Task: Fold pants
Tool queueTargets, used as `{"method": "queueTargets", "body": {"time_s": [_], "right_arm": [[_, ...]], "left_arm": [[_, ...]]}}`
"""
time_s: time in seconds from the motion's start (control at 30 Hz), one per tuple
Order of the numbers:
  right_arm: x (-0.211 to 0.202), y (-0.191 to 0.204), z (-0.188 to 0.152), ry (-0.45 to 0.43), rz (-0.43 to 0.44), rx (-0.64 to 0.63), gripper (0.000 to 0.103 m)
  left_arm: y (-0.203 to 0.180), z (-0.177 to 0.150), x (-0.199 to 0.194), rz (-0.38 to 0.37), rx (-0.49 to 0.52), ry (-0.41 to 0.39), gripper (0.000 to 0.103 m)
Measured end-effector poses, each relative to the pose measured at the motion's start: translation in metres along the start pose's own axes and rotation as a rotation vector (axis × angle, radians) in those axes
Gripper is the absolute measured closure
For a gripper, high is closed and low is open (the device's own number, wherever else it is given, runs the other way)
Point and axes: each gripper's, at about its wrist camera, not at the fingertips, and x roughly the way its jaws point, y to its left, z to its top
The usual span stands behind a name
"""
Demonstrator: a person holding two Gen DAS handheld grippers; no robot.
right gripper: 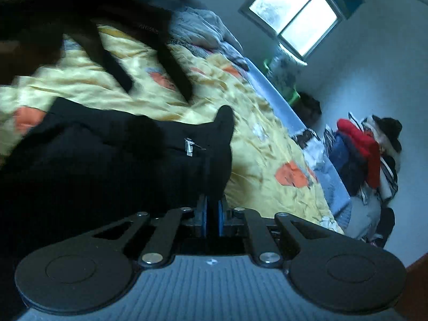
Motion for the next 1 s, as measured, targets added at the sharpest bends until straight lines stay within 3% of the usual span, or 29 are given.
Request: {"method": "queueTargets", "body": {"time_s": [0.07,0.17,0.2,0.23,0.3,0.37,0.5,0.63,0.7,0.73,0.77,0.8,0.93,1.0], "right_arm": [[-0.009,0.005,0.001,-0.012,0.009,0.013,0.095],[-0.021,0.014,0.001,-0.022,0.019,0.012,0.095],[-0.025,0.017,0.000,-0.026,0.028,0.010,0.095],[-0.027,0.020,0.000,-0.029,0.036,0.010,0.095],[-0.032,0.027,-0.001,-0.027,0.049,0.008,0.095],[-0.035,0.036,-0.002,-0.029,0.062,0.008,0.095],[-0.033,0.049,-0.005,0.000,0.041,-0.004,0.095],[-0.025,0.061,-0.014,0.028,-0.122,-0.051,0.090],[-0.025,0.067,-0.018,0.051,-0.145,-0.061,0.076],[-0.025,0.069,-0.021,0.056,-0.145,-0.067,0.054],[-0.025,0.072,-0.024,0.055,-0.148,-0.076,0.026],[-0.026,0.075,-0.027,0.051,-0.157,-0.088,0.019],[-0.016,0.072,-0.028,0.069,-0.157,-0.079,0.020],[-0.010,0.064,-0.028,0.082,-0.140,-0.032,0.032]], "left_arm": [[0.007,0.006,0.015,0.014,-0.086,0.015,0.003],[0.020,0.014,0.027,0.047,-0.170,0.016,0.012],[0.023,0.015,0.028,0.049,-0.186,0.015,0.026],[0.026,0.015,0.026,0.041,-0.196,0.020,0.056],[0.033,0.012,0.023,0.019,-0.198,0.061,0.093],[0.038,0.004,0.012,0.026,-0.184,0.065,0.100],[0.043,-0.012,-0.011,0.020,-0.138,0.030,0.101],[0.043,-0.013,-0.017,0.002,-0.162,0.029,0.101],[0.040,-0.013,-0.020,-0.010,-0.165,0.022,0.101],[0.038,-0.012,-0.023,-0.016,-0.166,0.018,0.101],[0.036,-0.012,-0.023,-0.020,-0.166,0.016,0.101],[0.035,-0.012,-0.025,-0.026,-0.168,0.013,0.101],[0.033,-0.012,-0.033,-0.037,-0.175,0.005,0.101],[0.033,-0.013,-0.037,-0.046,-0.181,0.003,0.101]]}}
